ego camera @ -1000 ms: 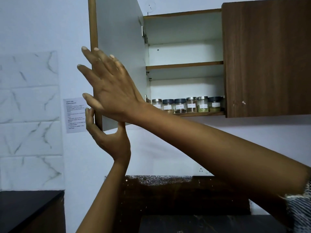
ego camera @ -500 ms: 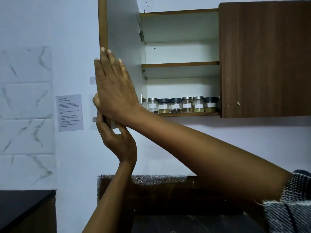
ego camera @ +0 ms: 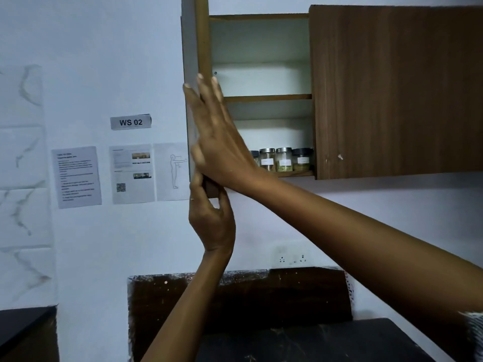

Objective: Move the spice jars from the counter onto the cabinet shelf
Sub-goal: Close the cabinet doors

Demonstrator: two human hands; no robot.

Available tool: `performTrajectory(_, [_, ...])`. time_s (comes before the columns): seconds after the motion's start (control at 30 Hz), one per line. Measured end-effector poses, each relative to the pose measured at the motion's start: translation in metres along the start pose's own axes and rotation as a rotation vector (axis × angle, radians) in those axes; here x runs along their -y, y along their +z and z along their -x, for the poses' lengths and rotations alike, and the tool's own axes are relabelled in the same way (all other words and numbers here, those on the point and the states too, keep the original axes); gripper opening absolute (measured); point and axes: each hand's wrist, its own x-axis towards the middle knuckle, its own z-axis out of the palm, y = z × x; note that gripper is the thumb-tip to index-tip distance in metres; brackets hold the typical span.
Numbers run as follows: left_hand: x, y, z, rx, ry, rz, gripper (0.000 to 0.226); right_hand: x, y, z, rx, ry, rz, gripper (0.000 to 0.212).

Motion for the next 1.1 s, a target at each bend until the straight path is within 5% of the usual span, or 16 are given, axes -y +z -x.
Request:
performTrajectory(0.3, [-0.033, 0.045, 0.033, 0.374, 0.051, -0.091, 0.039, -0.057, -0.036, 0.032, -0.075, 0.14, 0.014, 0.084])
performTrajectory(0.6, [-0.042, 0.093, 0.06, 0.438, 0.26, -0.127, 0.057, -0.127, -0.056, 0.064, -0.175, 0.251, 0.059, 0.067])
performTrajectory(1.1, [-0.021, 0.157, 0.088, 0.571, 0.474, -0.285, 0.056, -0.204, -0.059, 0.092, -0.214, 0.396, -0.041, 0.053])
